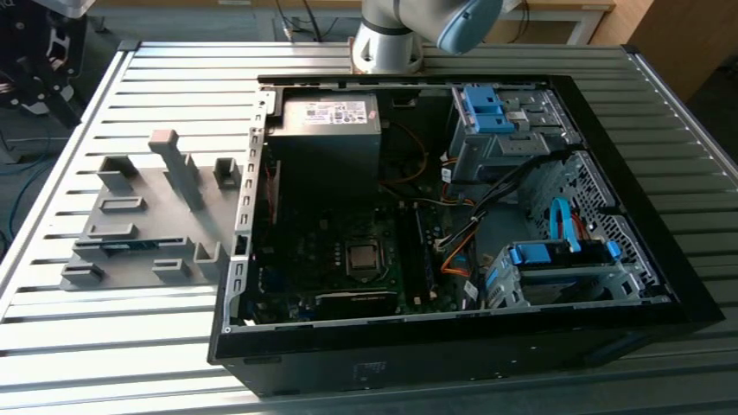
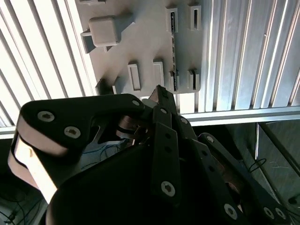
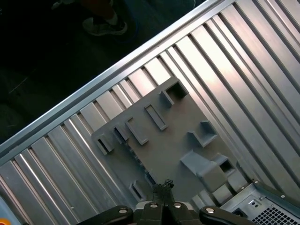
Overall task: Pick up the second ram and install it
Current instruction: 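Pick up the second ram and move it above second insertion slot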
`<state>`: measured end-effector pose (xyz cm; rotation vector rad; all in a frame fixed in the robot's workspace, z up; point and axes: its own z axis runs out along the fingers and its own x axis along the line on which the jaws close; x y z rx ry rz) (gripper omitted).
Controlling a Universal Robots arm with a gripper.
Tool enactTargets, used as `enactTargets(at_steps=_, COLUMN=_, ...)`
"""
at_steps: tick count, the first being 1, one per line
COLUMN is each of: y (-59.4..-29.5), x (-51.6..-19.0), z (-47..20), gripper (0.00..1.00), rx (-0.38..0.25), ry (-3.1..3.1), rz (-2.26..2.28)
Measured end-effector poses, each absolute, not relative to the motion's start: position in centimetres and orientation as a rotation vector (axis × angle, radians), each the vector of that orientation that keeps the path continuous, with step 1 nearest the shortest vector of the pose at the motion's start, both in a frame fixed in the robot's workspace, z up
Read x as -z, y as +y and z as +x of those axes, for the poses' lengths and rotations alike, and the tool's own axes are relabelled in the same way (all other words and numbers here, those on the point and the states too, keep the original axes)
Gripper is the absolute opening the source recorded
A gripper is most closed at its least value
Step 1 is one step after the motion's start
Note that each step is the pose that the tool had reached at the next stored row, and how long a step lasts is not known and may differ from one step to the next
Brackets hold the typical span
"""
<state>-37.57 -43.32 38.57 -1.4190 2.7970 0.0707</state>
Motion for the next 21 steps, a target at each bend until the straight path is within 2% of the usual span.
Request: enactTargets(at_steps=21, y=-43.42, x=-38.52, z=-37.76, gripper=0.11, rx=-0.071, ry=2.750, rz=-1.512)
